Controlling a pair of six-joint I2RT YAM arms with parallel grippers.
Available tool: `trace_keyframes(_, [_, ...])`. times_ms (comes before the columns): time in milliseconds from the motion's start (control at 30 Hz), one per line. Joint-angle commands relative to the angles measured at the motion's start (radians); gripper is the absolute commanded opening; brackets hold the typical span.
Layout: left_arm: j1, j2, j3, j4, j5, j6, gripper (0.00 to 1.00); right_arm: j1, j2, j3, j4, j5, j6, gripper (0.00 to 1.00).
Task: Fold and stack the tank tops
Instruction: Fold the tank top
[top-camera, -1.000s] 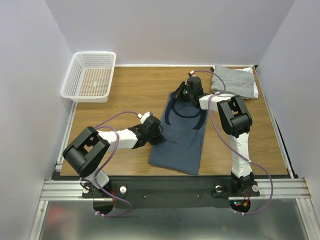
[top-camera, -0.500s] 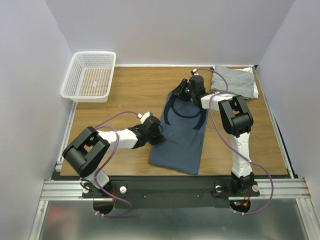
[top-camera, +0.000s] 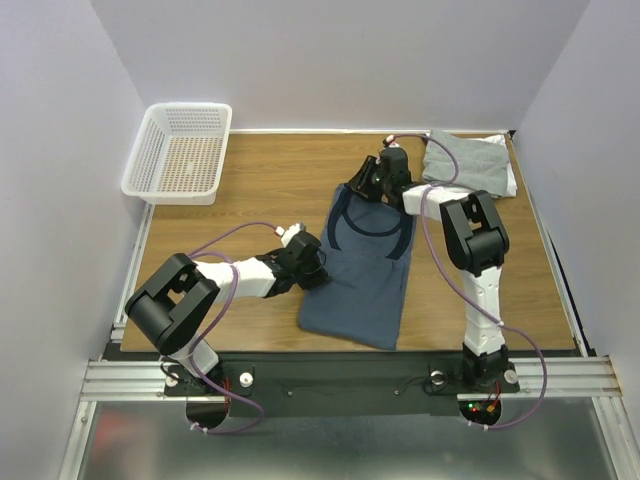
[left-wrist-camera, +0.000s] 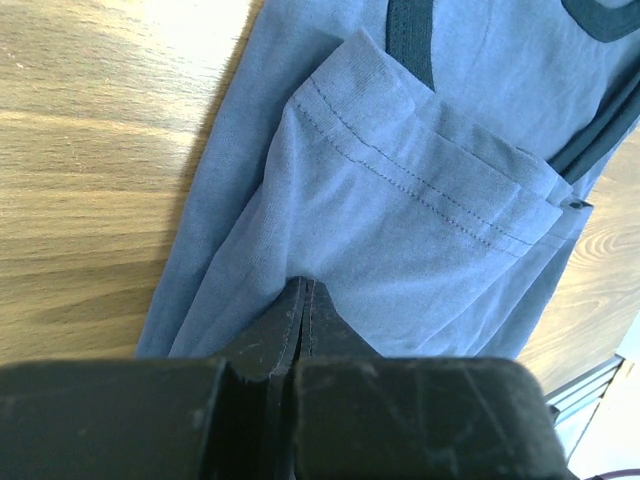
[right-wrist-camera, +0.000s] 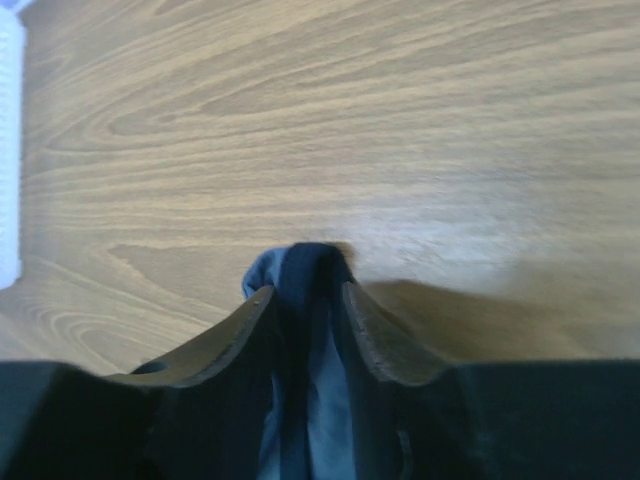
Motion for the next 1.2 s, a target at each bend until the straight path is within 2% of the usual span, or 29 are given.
trace_keyframes(0, [0.006, -0.033, 0.013, -0.070, -0.029, 0.051, 0.00, -0.005, -0.139, 0.053, -0.083, 0.108, -0.080, 0.41])
trace_keyframes(133, [0.021, -0.053, 0.051, -0.067, -0.020, 0.100, 0.01, -0.005, -0.235, 0.032, -0.198, 0.169, -0.127, 0.50])
trace_keyframes(200, [0.027, -0.070, 0.076, -0.060, -0.010, 0.134, 0.08, -0.003, -0.319, -0.037, -0.251, 0.170, -0.135, 0.54])
trace_keyframes(300, [0.029, -0.108, 0.094, -0.047, -0.009, 0.171, 0.20, 0.000, -0.421, -0.137, -0.323, 0.173, -0.131, 0.54])
trace_keyframes(333, [0.029, -0.119, 0.108, -0.049, -0.012, 0.179, 0.27, 0.004, -0.498, -0.213, -0.349, 0.170, -0.126, 0.54])
trace_keyframes(400, [0.030, -0.151, 0.128, -0.061, -0.019, 0.195, 0.30, 0.039, -0.618, -0.299, -0.379, 0.173, -0.135, 0.54])
trace_keyframes(433, [0.030, -0.162, 0.136, -0.079, -0.029, 0.199, 0.32, 0.056, -0.655, -0.380, -0.415, 0.204, -0.137, 0.54])
trace_keyframes(533, [0.033, -0.213, 0.133, -0.170, -0.101, 0.185, 0.35, 0.154, -0.767, -0.488, -0.476, 0.278, -0.129, 0.54])
trace_keyframes(600, [0.035, -0.268, 0.105, -0.243, -0.133, 0.154, 0.47, 0.240, -0.873, -0.591, -0.534, 0.312, -0.082, 0.54])
trace_keyframes(633, [0.038, -0.285, 0.070, -0.259, -0.147, 0.145, 0.57, 0.263, -0.915, -0.626, -0.568, 0.318, -0.060, 0.53])
trace_keyframes(800, [0.036, -0.426, -0.062, -0.326, -0.119, 0.084, 0.63, 0.441, -1.152, -0.826, -0.700, 0.372, 0.142, 0.52])
trace_keyframes(900, [0.032, -0.513, -0.172, -0.352, -0.090, 0.044, 0.63, 0.492, -1.282, -0.878, -0.809, 0.367, 0.242, 0.51])
trace_keyframes(1067, [0.007, -0.599, -0.238, -0.401, -0.055, 0.002, 0.63, 0.500, -1.407, -0.926, -0.964, 0.312, 0.322, 0.52])
trace_keyframes(1167, [-0.014, -0.608, -0.257, -0.420, -0.033, -0.012, 0.63, 0.503, -1.446, -0.975, -0.993, 0.250, 0.356, 0.52])
